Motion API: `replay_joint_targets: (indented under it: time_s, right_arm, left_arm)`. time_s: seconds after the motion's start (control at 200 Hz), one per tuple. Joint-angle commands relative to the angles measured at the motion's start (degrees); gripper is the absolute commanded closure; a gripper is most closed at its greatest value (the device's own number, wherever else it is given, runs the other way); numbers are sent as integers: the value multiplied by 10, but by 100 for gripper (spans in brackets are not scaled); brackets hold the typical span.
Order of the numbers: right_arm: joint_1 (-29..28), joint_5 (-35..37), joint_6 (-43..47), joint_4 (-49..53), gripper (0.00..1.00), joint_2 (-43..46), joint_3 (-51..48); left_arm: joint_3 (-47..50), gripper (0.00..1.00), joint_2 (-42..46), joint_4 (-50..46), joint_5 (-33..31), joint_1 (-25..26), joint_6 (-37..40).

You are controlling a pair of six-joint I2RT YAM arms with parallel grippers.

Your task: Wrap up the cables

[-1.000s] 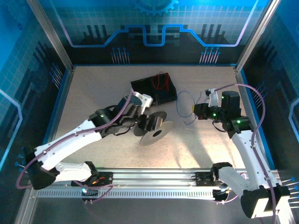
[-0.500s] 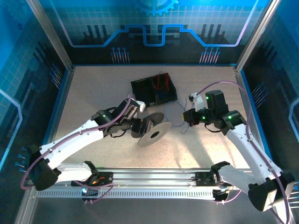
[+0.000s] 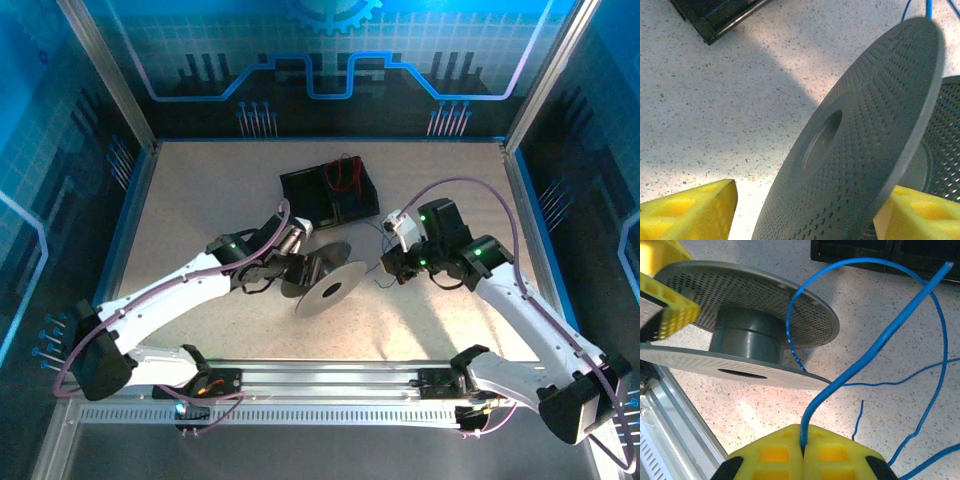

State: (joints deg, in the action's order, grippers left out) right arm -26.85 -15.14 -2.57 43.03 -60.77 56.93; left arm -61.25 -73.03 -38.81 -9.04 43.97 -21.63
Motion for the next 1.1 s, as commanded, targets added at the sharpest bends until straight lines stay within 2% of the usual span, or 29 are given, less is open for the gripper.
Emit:
replay_joint_targets:
  time_s: [0.0, 0.2, 0.36, 0.48, 0.701, 0.776, 0.981, 1.096]
  right_arm:
    - [-18, 18, 25, 16, 100, -6, 2]
    - [-45, 13, 45, 13, 100, -3, -1]
    - [-70, 32, 61, 25, 100, -8, 7]
    - [-78, 52, 68, 29, 100, -12, 10]
    - [-78, 103, 60, 21, 100, -7, 7]
    - [-79, 108, 61, 16, 100, 0, 5]
    - [-79, 94, 84, 28, 100, 1, 22]
    - [-80, 40, 148, 69, 100, -13, 53]
  left_arm:
    - [1, 25, 41, -15, -16, -4, -3]
    - [-2, 16, 46, -33, -22, -4, -5]
    - [2, 20, 12, -41, -13, -4, -13]
    - [12, 37, 0, -19, -15, -4, -10]
    - [13, 88, -9, 41, -6, -3, 40]
    - [6, 100, -12, 56, -1, -2, 58]
    - [-26, 100, -31, 79, -10, 23, 152]
    - [-44, 100, -50, 93, -30, 42, 244]
